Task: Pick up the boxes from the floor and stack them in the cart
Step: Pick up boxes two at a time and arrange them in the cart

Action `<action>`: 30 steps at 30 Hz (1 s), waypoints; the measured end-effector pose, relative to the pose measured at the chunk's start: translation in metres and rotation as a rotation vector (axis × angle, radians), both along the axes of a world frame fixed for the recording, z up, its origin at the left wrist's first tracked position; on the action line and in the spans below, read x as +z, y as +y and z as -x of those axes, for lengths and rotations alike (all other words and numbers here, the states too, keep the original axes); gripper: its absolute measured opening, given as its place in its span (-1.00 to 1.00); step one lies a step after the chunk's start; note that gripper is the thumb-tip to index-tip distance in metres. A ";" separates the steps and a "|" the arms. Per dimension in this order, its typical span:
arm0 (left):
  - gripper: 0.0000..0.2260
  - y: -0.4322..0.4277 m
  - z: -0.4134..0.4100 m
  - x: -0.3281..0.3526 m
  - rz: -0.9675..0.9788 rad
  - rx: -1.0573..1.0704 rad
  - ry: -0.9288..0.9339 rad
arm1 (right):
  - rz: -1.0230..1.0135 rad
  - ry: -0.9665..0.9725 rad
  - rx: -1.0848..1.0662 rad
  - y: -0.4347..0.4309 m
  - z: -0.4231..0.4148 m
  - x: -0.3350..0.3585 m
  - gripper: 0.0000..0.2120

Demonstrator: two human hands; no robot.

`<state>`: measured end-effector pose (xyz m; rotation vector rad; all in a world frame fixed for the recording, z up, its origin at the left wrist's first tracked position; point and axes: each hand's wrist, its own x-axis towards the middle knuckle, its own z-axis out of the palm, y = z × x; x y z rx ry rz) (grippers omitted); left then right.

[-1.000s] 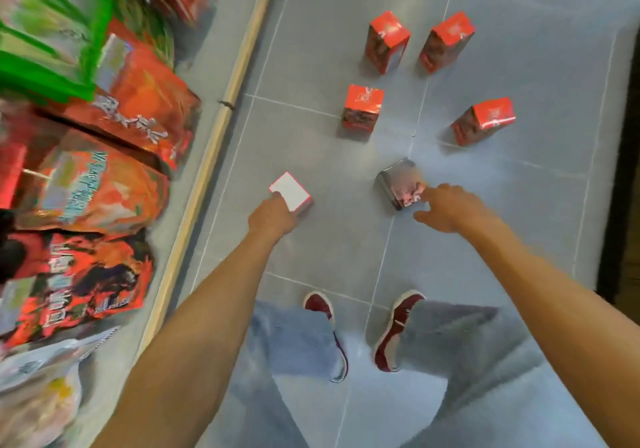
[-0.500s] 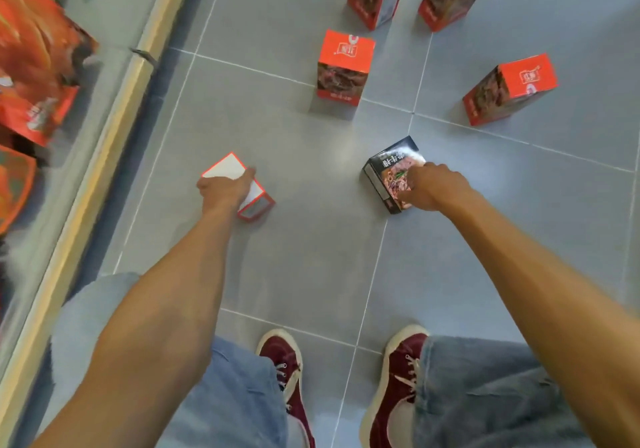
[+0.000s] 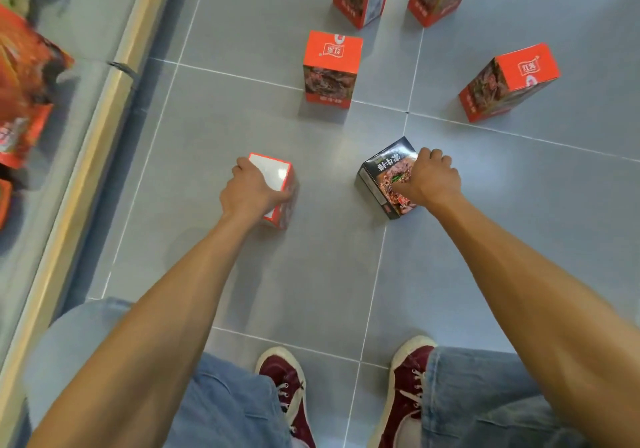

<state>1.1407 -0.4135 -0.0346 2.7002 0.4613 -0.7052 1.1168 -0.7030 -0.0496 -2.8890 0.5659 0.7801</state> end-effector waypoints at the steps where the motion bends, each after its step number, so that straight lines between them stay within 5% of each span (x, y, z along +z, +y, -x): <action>1: -0.16 -0.004 0.001 0.005 -0.005 -0.054 -0.014 | -0.017 -0.004 -0.046 0.001 -0.001 -0.005 -0.14; 5: -0.19 -0.006 0.005 0.029 0.002 -0.156 -0.066 | -0.073 0.002 -0.162 0.008 -0.005 -0.027 0.24; 8: -0.19 -0.001 0.008 0.046 0.005 -0.197 -0.095 | -0.083 -0.008 -0.217 0.009 -0.004 -0.039 0.34; 19: -0.20 0.012 0.021 0.084 -0.001 -0.213 -0.139 | -0.050 -0.129 -0.162 0.011 0.003 -0.043 0.07; 30: -0.16 0.037 0.095 0.306 0.068 -0.002 -0.032 | -0.078 -0.036 0.046 0.064 0.039 0.202 0.06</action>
